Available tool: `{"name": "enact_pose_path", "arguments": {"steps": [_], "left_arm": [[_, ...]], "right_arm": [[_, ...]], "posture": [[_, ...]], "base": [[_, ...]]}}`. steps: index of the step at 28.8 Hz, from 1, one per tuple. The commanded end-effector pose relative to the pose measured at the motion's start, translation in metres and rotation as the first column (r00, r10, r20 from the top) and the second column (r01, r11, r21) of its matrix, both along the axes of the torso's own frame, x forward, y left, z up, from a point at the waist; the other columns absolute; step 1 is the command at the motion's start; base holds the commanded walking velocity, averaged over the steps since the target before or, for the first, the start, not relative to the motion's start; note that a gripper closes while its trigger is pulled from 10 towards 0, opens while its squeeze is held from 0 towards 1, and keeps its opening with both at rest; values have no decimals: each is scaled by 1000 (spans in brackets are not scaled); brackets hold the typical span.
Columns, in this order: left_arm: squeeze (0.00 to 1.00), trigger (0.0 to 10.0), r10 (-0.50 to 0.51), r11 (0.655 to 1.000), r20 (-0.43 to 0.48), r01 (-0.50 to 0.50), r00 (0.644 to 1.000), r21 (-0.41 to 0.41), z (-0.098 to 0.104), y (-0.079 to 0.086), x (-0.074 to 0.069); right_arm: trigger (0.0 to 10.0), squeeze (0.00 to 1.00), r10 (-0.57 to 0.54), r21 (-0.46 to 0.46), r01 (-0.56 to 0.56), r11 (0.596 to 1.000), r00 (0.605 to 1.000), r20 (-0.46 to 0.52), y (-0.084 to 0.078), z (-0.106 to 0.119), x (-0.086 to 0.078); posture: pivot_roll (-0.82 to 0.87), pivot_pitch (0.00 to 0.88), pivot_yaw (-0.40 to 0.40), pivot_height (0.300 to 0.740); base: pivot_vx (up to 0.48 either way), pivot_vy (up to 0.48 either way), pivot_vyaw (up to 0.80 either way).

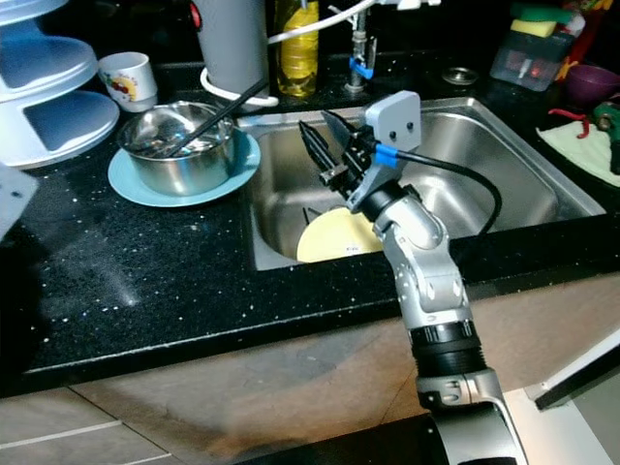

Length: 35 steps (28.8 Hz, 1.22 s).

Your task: Kitchen organization

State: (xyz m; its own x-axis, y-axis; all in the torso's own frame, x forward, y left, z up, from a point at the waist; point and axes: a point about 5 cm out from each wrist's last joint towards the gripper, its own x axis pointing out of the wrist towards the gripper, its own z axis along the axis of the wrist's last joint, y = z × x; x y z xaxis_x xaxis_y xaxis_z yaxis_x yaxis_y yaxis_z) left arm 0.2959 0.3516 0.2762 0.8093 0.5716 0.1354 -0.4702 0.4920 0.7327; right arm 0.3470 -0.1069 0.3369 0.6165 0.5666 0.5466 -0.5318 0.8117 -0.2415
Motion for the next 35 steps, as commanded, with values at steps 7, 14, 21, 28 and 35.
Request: {"name": "enact_pose_path", "arguments": {"steps": [7,14,21,28,35], "left_arm": [[0,10000,74,996,-178,-82,981,-40,-30,19,-12],[0,10000,65,995,-229,-81,971,-60,-39,19,-12],[0,0,25,992,-250,-55,968,-112,-48,13,-10],[0,3176,26,991,-269,-60,963,-122,-52,11,-9],[0,2980,27,986,-296,-75,955,-150,-59,12,-12]], "right_arm": [[10000,0,20,-1,-20,1000,1000,-8,3,0,-2],[10000,0,12,-4,-12,1000,1000,-11,2,1,-2],[10000,0,-3,-5,3,1000,1000,-15,0,1,-1],[10000,0,-12,-8,12,1000,1000,-21,-2,0,-1],[10000,0,-17,-13,17,1000,1000,-25,-3,0,1]], "posture": [[70,250,-10,740],[70,253,-7,740],[70,252,-3,740],[70,253,-1,740],[70,254,-3,740]], "base": [[0,0,0],[0,0,0],[0,0,0],[0,0,0],[0,0,0]]}}
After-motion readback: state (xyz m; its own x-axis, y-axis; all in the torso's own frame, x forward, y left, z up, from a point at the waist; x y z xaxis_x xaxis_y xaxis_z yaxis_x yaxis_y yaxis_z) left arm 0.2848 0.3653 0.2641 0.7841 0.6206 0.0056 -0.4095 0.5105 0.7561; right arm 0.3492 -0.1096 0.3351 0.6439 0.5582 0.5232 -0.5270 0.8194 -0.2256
